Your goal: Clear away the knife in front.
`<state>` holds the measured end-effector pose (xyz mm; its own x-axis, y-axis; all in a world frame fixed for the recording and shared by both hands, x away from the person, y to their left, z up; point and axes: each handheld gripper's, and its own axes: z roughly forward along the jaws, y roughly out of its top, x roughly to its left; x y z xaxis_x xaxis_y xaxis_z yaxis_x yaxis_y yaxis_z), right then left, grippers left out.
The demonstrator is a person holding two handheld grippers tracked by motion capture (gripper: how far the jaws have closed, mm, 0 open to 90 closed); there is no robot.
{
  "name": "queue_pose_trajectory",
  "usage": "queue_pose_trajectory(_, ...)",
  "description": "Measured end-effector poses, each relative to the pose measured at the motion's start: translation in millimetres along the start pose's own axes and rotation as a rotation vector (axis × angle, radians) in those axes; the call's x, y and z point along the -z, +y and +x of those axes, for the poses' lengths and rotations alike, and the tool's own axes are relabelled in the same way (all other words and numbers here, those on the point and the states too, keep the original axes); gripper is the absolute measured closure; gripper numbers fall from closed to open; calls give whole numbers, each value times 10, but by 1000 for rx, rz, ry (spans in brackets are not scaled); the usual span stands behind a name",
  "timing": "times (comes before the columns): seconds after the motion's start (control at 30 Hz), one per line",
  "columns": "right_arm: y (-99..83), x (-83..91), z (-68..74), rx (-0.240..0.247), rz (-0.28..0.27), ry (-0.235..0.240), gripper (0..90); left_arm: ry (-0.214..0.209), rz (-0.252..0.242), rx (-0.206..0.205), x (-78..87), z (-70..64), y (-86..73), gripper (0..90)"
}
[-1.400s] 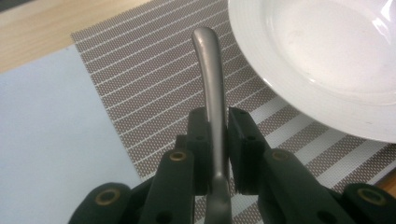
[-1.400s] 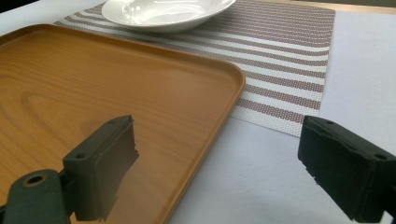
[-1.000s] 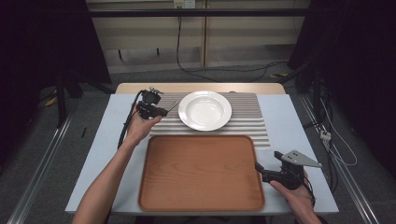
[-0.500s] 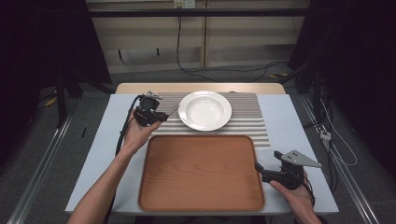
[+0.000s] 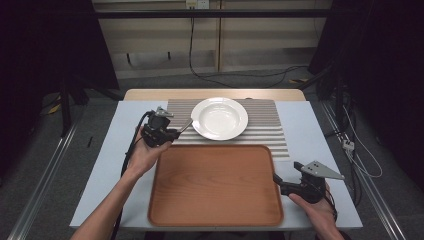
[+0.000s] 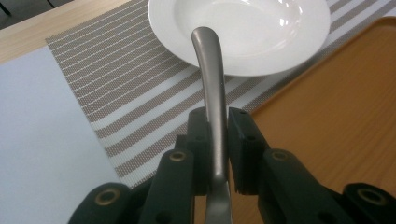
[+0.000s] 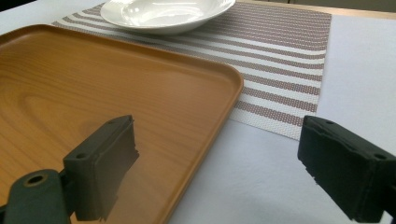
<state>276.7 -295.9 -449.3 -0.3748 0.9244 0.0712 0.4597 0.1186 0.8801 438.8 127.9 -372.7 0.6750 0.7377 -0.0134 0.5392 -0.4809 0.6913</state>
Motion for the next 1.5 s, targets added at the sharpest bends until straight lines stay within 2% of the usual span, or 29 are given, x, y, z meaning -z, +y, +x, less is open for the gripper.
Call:
queue_pose_trajectory(0.03, 0, 1, 0, 1, -1, 1, 112, 6, 0, -10, 9, -8, -10, 797)
queue_pose_trajectory(0.13, 3, 2, 4, 5, -2, 2, 112, -6, -2, 3, 20, -38, -55, 797)
queue_pose_trajectory(0.17, 3, 2, 6, 5, -2, 2, 112, -4, -1, -6, 27, -49, -69, 797)
queue_pose_trajectory(0.67, 6, 1, 13, 8, -2, -2, 112, -31, -5, -5, 182, -299, -257, 797)
queue_pose_trajectory(0.77, 7, -1, 16, 11, -2, 0, 112, -28, 6, -22, 198, -336, -290, 797)
queue_pose_trajectory(0.9, 10, 0, 21, 14, -3, 1, 112, -16, 25, -43, 198, -406, -347, 797)
queue_pose_trajectory(1.1, 12, -3, 26, 15, -1, 1, 112, -26, 24, -37, 211, -482, -444, 797)
queue_pose_trajectory(1.37, 14, -9, 28, 15, 0, 2, 112, -35, 49, -45, 176, -591, -561, 797)
queue_pose_trajectory(1.43, 14, -8, 31, 13, 2, 3, 112, -48, 57, -44, 160, -613, -579, 797)
queue_pose_trajectory(1.5, 14, -10, 31, 14, 3, 3, 112, -38, 64, -47, 146, -646, -595, 797)
